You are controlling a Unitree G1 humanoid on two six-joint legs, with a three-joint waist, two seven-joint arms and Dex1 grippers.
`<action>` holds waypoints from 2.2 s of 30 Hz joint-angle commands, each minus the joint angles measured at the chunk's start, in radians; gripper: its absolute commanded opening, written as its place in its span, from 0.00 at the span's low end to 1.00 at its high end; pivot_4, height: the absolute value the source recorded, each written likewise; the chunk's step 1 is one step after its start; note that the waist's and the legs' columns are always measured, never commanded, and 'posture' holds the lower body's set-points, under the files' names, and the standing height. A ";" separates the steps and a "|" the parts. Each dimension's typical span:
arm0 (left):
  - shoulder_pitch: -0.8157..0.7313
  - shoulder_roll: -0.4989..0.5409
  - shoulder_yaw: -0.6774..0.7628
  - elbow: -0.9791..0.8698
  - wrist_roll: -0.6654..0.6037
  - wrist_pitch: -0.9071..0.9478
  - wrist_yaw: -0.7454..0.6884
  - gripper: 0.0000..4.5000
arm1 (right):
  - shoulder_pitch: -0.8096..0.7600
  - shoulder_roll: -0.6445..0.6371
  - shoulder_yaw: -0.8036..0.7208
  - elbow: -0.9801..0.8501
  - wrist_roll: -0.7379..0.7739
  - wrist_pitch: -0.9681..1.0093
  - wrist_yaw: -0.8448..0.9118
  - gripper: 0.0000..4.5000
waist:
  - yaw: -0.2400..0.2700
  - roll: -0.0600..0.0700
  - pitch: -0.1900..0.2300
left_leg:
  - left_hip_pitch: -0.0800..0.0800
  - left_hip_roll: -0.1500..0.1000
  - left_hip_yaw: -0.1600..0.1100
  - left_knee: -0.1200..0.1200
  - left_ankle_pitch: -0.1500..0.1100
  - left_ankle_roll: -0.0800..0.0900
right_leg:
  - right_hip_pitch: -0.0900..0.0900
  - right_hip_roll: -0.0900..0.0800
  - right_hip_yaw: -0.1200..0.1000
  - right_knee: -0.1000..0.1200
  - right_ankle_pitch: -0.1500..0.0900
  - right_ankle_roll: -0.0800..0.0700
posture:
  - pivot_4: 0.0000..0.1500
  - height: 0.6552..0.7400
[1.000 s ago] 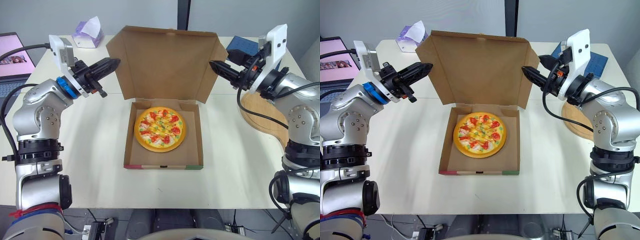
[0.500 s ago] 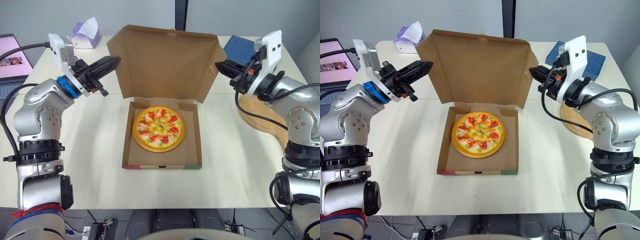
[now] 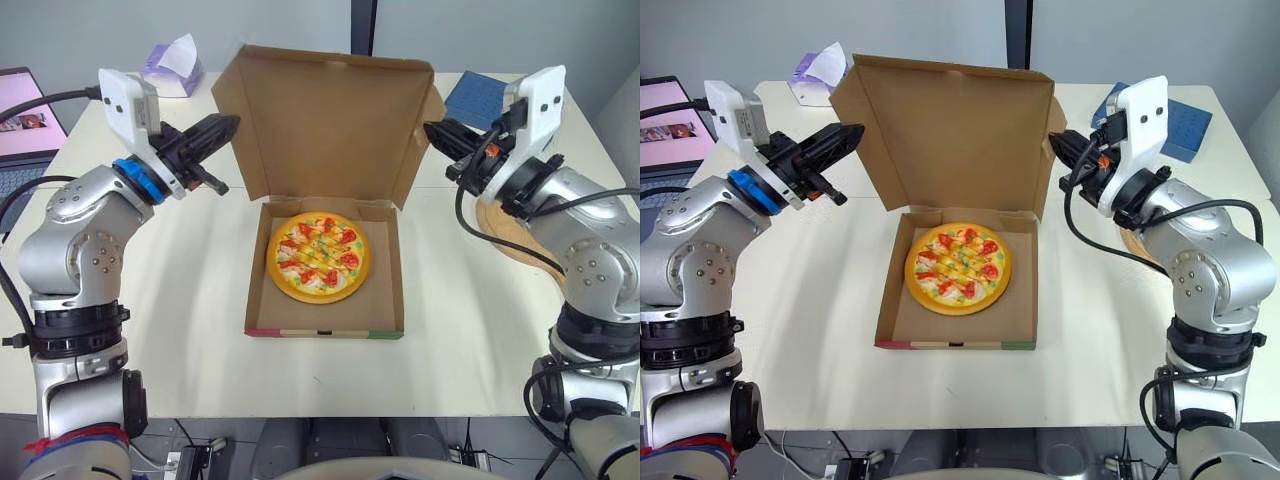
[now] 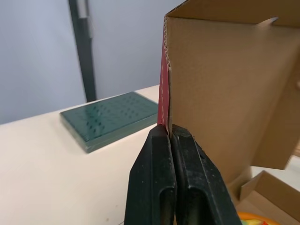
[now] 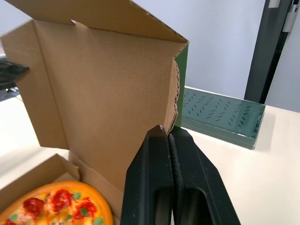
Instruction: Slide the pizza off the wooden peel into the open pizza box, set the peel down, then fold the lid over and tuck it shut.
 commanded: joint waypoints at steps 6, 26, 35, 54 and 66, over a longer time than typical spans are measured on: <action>-0.013 -0.149 0.029 -0.217 -0.082 0.155 0.244 0.00 | 0.034 0.085 0.025 -0.160 0.057 0.038 -0.108 0.01 | 0.000 0.000 0.000 | 0.000 0.000 0.000 0.000 0.000 0.000 | 0.000 0.000 0.000 0.000 0.000 0.000 | 1.00 1.00; 0.435 -0.227 0.177 -0.623 -0.305 0.196 0.408 0.00 | 0.298 -0.004 0.061 -0.325 0.102 -0.031 -0.032 0.01 | 0.007 0.000 -0.001 | 0.002 0.001 0.003 0.000 -0.001 0.002 | 0.002 0.001 0.001 -0.003 0.000 0.000 | 1.00 1.00; 0.675 -0.205 0.211 -0.754 -0.406 0.155 0.441 0.00 | 0.373 -0.087 0.016 -0.362 0.205 -0.022 0.017 0.01 | 0.013 0.000 -0.001 | 0.002 0.002 0.003 -0.001 -0.002 0.003 | 0.004 0.001 0.001 -0.007 0.000 0.000 | 1.00 1.00; 0.964 -0.168 0.179 -0.802 -0.367 -0.005 0.370 0.00 | 0.507 -0.200 0.026 -0.406 0.318 -0.086 0.033 0.01 | 0.023 0.000 -0.001 | 0.003 0.003 0.006 -0.004 -0.002 0.003 | 0.007 0.002 0.003 -0.016 0.000 0.000 | 1.00 1.00; 1.085 -0.178 0.139 -0.754 -0.312 -0.088 0.306 0.00 | 0.743 -0.220 0.184 -0.401 0.027 -0.327 0.106 0.01 | 0.023 -0.001 -0.003 | 0.004 0.003 0.007 -0.005 -0.002 0.003 | 0.008 0.002 0.003 -0.017 0.000 0.000 | 1.00 1.00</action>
